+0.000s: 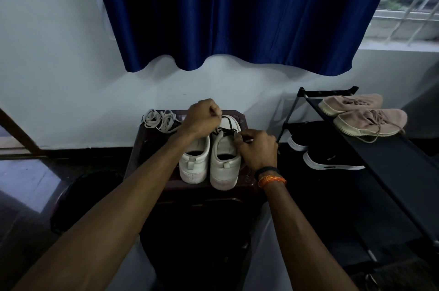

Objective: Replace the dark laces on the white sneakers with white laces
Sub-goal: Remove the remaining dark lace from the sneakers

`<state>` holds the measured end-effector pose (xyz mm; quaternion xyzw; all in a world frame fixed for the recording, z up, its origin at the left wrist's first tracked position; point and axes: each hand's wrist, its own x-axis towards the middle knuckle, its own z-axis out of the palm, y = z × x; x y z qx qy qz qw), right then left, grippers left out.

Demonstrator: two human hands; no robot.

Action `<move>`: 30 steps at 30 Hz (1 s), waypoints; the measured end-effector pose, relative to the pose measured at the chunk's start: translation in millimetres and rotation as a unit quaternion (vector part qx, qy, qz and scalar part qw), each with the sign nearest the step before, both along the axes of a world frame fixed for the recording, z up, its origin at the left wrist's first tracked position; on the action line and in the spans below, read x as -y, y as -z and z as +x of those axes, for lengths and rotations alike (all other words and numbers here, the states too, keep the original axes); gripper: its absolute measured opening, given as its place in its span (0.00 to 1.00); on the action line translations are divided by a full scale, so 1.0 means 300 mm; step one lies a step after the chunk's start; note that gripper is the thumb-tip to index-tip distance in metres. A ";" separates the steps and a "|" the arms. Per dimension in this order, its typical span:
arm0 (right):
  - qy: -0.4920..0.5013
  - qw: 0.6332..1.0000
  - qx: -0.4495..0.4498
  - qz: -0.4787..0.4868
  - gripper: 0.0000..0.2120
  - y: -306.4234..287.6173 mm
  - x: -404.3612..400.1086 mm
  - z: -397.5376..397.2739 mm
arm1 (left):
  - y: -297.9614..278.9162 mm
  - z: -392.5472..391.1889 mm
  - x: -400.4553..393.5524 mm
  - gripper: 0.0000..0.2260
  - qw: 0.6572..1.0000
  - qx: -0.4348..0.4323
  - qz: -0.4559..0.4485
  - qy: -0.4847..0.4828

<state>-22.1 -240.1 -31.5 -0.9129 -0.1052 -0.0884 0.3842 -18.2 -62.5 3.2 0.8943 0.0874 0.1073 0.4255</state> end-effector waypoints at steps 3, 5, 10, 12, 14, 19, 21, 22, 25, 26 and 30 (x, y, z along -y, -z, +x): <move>-0.002 1.000 -0.014 0.003 0.10 0.001 -0.003 0.005 | 0.011 -0.004 0.022 0.18 0.985 0.029 0.102 0.137; 0.000 1.000 -0.022 0.004 0.10 0.003 -0.003 0.010 | 0.020 -0.007 0.046 0.25 0.955 0.024 0.211 0.209; 0.002 1.000 -0.029 -0.003 0.12 0.006 -0.005 0.018 | 0.019 0.008 0.075 0.09 0.908 0.064 0.365 0.193; 0.002 1.000 -0.028 -0.001 0.13 0.010 -0.006 0.022 | 0.021 0.018 0.073 0.06 0.901 0.080 0.384 0.184; 0.003 1.000 -0.022 -0.008 0.13 0.014 -0.005 0.022 | 0.023 0.019 0.062 0.05 0.907 0.092 0.384 0.144; 0.005 1.000 -0.020 0.003 0.14 0.024 -0.002 0.008 | 0.012 0.006 -0.050 0.07 0.918 0.116 0.365 -0.105; 0.010 1.000 -0.025 -0.004 0.15 0.027 -0.007 0.009 | 0.002 0.002 -0.097 0.07 0.913 0.078 0.367 -0.161; 0.013 1.000 -0.025 -0.009 0.15 0.029 -0.011 0.010 | -0.005 0.001 -0.107 0.07 0.910 0.041 0.379 -0.163; 0.009 1.000 -0.017 -0.018 0.15 0.029 -0.013 0.012 | -0.003 0.014 -0.089 0.14 0.932 -0.008 0.352 -0.083; 0.008 1.000 -0.015 -0.020 0.14 0.029 -0.012 0.012 | -0.001 0.017 -0.068 0.16 0.948 0.012 0.316 -0.030; 0.017 1.000 -0.022 0.002 0.12 0.023 -0.010 0.015 | 0.010 0.005 0.030 0.15 0.947 0.052 0.275 0.161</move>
